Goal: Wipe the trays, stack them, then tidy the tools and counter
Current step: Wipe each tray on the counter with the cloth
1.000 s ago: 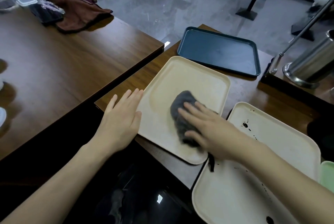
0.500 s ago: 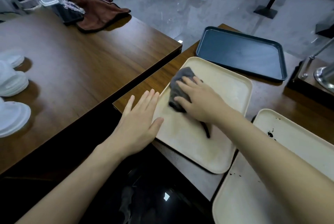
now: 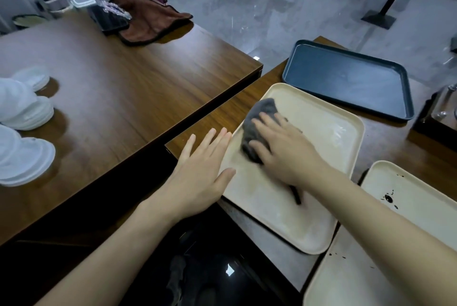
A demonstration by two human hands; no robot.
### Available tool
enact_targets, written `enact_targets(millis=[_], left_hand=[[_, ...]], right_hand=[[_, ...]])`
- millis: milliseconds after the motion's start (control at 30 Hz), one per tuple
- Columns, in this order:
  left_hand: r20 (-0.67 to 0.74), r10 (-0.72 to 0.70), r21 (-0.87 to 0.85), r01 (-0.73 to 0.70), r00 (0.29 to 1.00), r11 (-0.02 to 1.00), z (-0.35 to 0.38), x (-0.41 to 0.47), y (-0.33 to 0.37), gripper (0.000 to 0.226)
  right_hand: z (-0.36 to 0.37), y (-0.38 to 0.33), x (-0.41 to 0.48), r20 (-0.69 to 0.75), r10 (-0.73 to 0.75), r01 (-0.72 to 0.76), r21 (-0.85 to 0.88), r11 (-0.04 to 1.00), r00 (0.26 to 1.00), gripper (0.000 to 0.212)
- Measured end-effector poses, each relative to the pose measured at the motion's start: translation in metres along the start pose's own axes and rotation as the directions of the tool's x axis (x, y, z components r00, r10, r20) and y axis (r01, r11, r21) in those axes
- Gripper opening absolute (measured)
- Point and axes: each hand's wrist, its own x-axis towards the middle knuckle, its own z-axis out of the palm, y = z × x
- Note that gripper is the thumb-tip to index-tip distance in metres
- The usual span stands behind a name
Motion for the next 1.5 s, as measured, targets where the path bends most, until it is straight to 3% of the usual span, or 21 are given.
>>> enact_targets(millis=[100,300,400,500,600,800,867,967,1067,1167,1267,1500], left_hand=[[0.013,-0.002,0.004,0.002,1.000,1.000,-0.002,-0.001,0.001,0.069],[0.003,-0.009,0.014,0.009,1.000,1.000,-0.002,-0.001,0.004,0.067],[0.007,-0.010,0.011,0.010,1.000,1.000,-0.001,0.000,0.003,0.067],[0.011,-0.013,0.019,0.013,1.000,1.000,0.000,0.001,0.002,0.072],[0.014,-0.015,0.023,0.014,1.000,1.000,0.000,0.000,0.002,0.079],[0.004,-0.010,0.023,0.010,1.000,1.000,0.000,0.001,0.001,0.069],[0.000,-0.003,0.021,0.003,1.000,1.000,0.002,0.002,0.000,0.072],[0.004,0.004,0.026,-0.005,1.000,1.000,0.003,0.002,-0.003,0.077],[-0.005,0.007,0.018,-0.007,1.000,1.000,0.003,0.002,-0.002,0.078],[-0.003,0.009,0.002,-0.009,1.000,1.000,0.001,0.002,-0.001,0.078],[0.004,-0.009,0.020,0.009,1.000,1.000,0.000,0.003,-0.001,0.079],[0.027,-0.009,0.054,0.008,1.000,0.998,0.001,0.004,-0.002,0.080]], right_hand=[[-0.003,0.034,0.033,-0.015,0.116,-0.116,0.014,0.993,0.993,0.051],[-0.004,0.058,0.056,-0.021,0.168,-0.167,0.039,0.985,0.986,0.048],[-0.002,0.024,0.023,0.015,0.061,-0.061,0.019,0.998,0.998,0.052],[0.005,-0.015,-0.029,0.047,-0.146,0.146,0.014,0.989,0.988,0.067],[0.003,-0.011,-0.039,0.048,-0.194,0.192,0.047,0.980,0.980,0.060],[-0.009,0.083,0.026,-0.001,0.220,-0.219,0.030,0.975,0.976,0.049],[-0.002,0.055,0.027,-0.045,0.195,-0.195,0.023,0.981,0.980,0.052],[0.005,-0.006,-0.007,-0.024,0.019,-0.018,0.043,0.999,1.000,0.063],[0.002,0.003,-0.027,0.011,-0.052,0.050,0.088,0.995,0.999,0.067],[0.000,0.028,0.019,-0.006,0.102,-0.102,0.063,0.993,0.995,0.056],[-0.002,0.016,0.041,-0.029,0.266,-0.264,0.060,0.963,0.963,0.062],[-0.002,-0.023,-0.031,0.051,-0.095,0.089,0.109,0.990,0.994,0.064]])
